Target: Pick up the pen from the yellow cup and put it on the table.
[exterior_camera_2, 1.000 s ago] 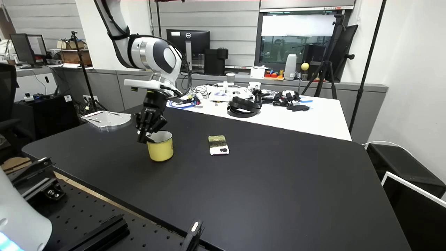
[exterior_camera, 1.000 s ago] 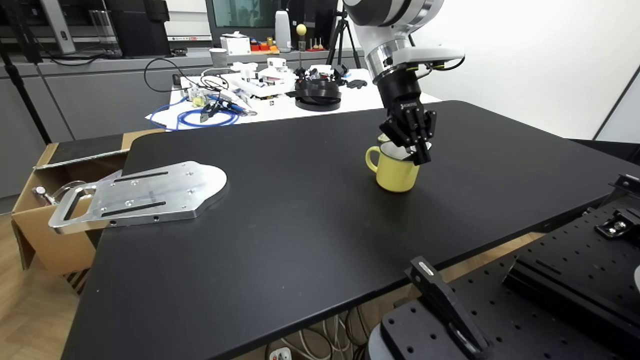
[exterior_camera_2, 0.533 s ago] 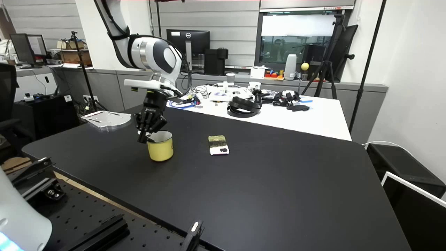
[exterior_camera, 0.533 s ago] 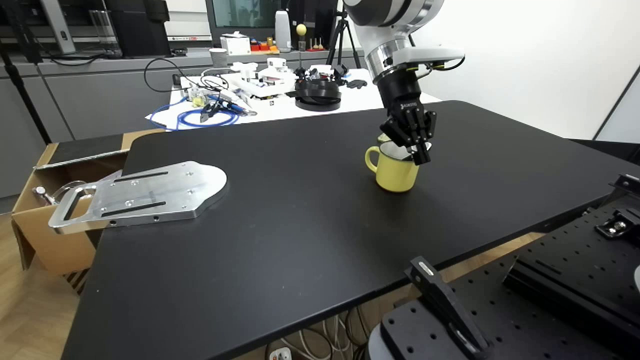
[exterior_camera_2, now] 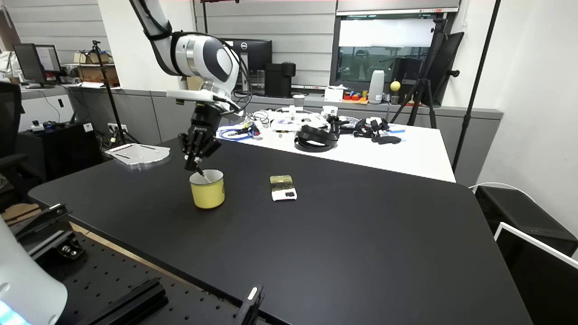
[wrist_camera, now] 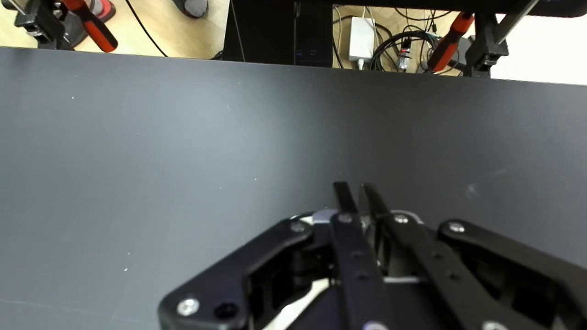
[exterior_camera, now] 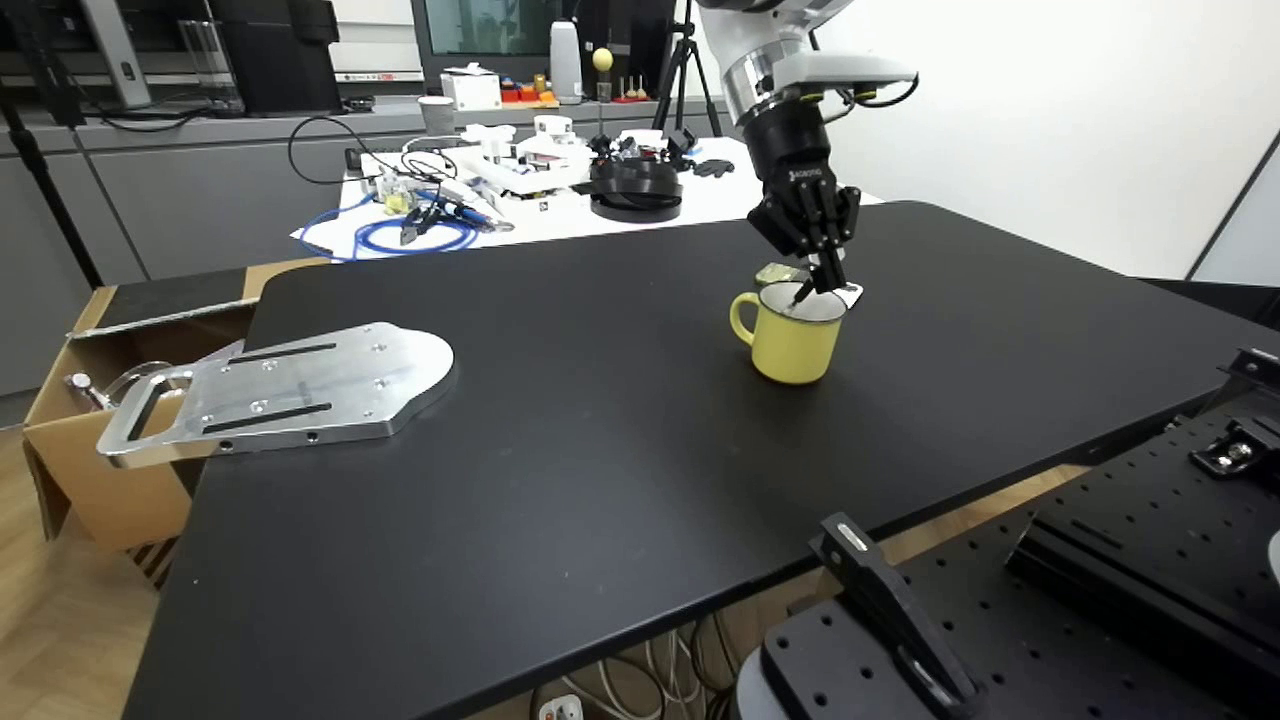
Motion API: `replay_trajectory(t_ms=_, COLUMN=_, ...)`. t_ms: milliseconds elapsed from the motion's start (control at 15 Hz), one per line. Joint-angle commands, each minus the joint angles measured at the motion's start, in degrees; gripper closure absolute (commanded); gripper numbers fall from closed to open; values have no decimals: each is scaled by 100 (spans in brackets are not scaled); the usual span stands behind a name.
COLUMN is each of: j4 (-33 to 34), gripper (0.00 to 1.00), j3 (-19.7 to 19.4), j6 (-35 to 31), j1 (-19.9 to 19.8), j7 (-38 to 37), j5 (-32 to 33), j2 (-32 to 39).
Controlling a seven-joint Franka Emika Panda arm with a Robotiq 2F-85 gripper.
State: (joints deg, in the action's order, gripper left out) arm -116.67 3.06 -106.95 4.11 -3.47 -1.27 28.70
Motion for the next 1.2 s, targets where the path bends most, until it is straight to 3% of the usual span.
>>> replay_trajectory(t_ms=0, j4=384, gripper=98, j3=-21, j6=497, j1=-44, j7=-56, j5=-145, j2=-171)
replay_trajectory(t_ms=733, j4=1255, gripper=98, j3=-35, j6=1264, j1=-61, j7=-72, j5=-206, j2=-483)
replay_trajectory(t_ms=1133, j4=1560, gripper=98, j3=-62, j6=1215, j1=-33, j7=-130, j5=-113, j2=-548)
